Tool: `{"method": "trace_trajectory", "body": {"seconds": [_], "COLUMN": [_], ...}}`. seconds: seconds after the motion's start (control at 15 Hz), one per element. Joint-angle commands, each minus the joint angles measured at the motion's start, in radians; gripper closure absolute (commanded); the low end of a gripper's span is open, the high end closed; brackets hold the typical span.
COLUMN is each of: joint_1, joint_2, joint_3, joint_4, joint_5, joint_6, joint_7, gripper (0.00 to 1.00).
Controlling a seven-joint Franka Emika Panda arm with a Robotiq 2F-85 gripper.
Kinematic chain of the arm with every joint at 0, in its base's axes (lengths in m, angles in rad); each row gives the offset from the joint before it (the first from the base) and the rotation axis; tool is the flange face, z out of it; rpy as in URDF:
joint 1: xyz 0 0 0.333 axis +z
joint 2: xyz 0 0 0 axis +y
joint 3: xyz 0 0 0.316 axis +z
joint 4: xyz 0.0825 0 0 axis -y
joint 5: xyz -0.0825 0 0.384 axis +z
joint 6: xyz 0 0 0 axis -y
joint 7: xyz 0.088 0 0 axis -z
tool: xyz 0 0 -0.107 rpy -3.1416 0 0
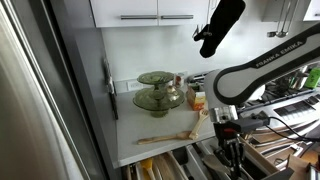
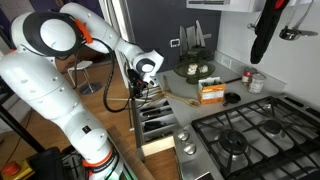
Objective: Put the wooden cutlery in the open drawer
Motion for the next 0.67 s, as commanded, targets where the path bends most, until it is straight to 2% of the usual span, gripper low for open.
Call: {"method": "trace_trajectory", "body": {"seconds": [0.0,0.2,0.6], "joint_1": [0.015,0.017,0.021], "joint_2": [0.136,0.219,0.349], "joint_3": [0.021,0.028,0.019], "joint_4": [0.136,0.224,0.322], "joint_5": [-0.046,-0.067,-0.051], "joint_6": [-0.084,-0.116,-0.035], "joint_7": [-0.093,-0.096,-0.021], "gripper": [0.97,0.97,0.97]}}
